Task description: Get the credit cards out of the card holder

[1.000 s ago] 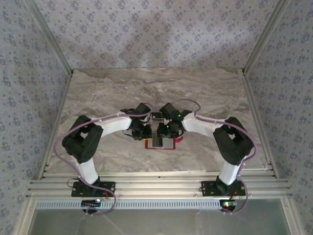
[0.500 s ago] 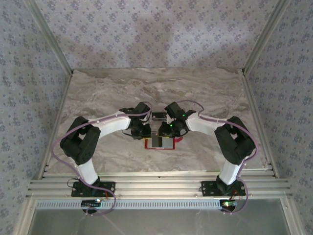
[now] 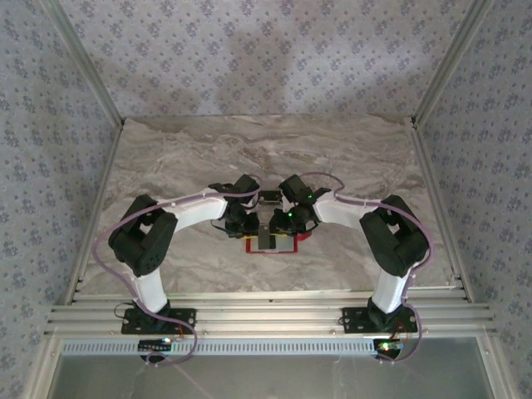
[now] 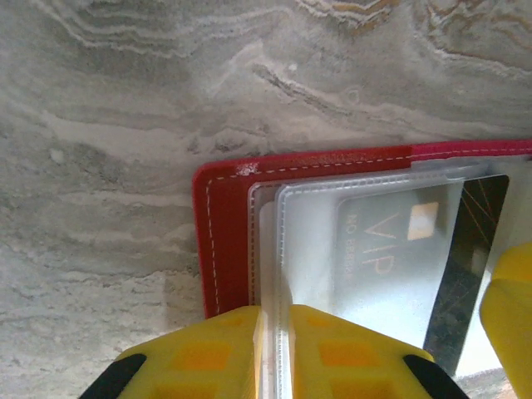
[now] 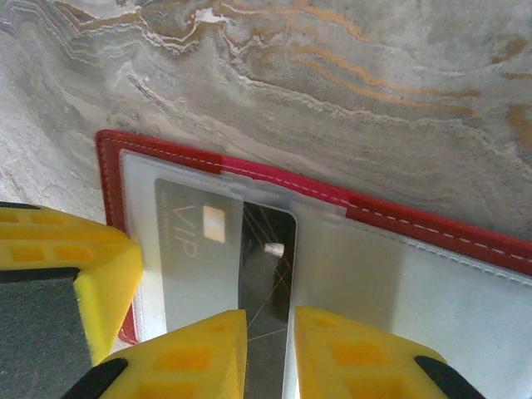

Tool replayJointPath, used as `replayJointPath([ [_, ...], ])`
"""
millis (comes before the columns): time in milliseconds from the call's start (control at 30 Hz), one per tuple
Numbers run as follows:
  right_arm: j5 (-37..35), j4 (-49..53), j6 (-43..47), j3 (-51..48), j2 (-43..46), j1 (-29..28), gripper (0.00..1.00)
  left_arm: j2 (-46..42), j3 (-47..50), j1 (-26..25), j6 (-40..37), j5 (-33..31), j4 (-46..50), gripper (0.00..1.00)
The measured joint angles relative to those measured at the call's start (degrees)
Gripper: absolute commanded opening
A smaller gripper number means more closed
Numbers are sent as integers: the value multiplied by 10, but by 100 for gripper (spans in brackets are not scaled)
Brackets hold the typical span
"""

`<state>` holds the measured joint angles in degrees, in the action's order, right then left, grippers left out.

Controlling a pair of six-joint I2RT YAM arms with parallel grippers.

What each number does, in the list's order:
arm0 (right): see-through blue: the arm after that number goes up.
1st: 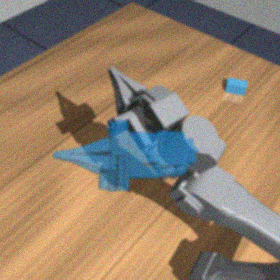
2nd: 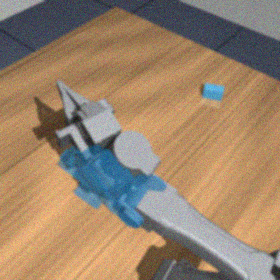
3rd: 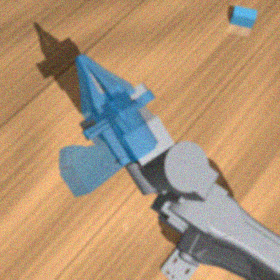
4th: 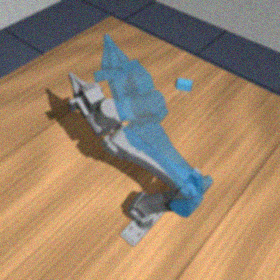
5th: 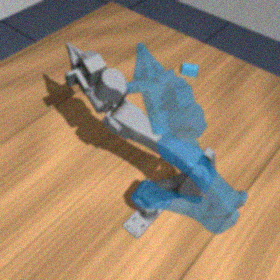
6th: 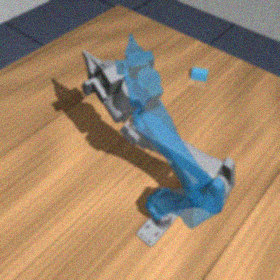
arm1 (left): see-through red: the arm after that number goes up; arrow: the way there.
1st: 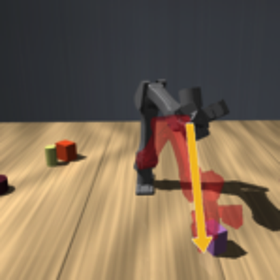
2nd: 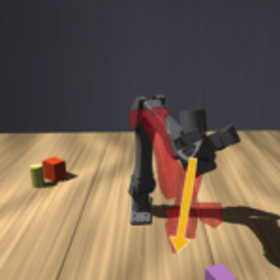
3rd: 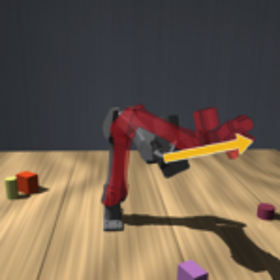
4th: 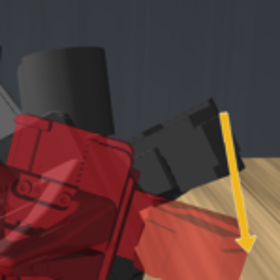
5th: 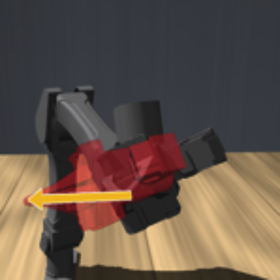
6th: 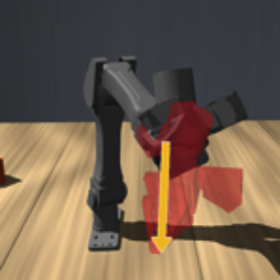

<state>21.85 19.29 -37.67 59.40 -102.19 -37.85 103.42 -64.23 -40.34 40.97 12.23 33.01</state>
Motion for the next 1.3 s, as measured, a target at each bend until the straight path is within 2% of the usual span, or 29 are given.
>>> replayJointPath([
  [300,9,-6,13,0,-9,0,23,3,-5,-3,-9,-10,7,17],
  [833,62,-74,-3,-26,-16,1,23,7,-12,-3,-11,-13,19,15],
  [1300,128,-190,-62,-87,-15,24,18,21,-37,-13,-16,-39,52,14],
])
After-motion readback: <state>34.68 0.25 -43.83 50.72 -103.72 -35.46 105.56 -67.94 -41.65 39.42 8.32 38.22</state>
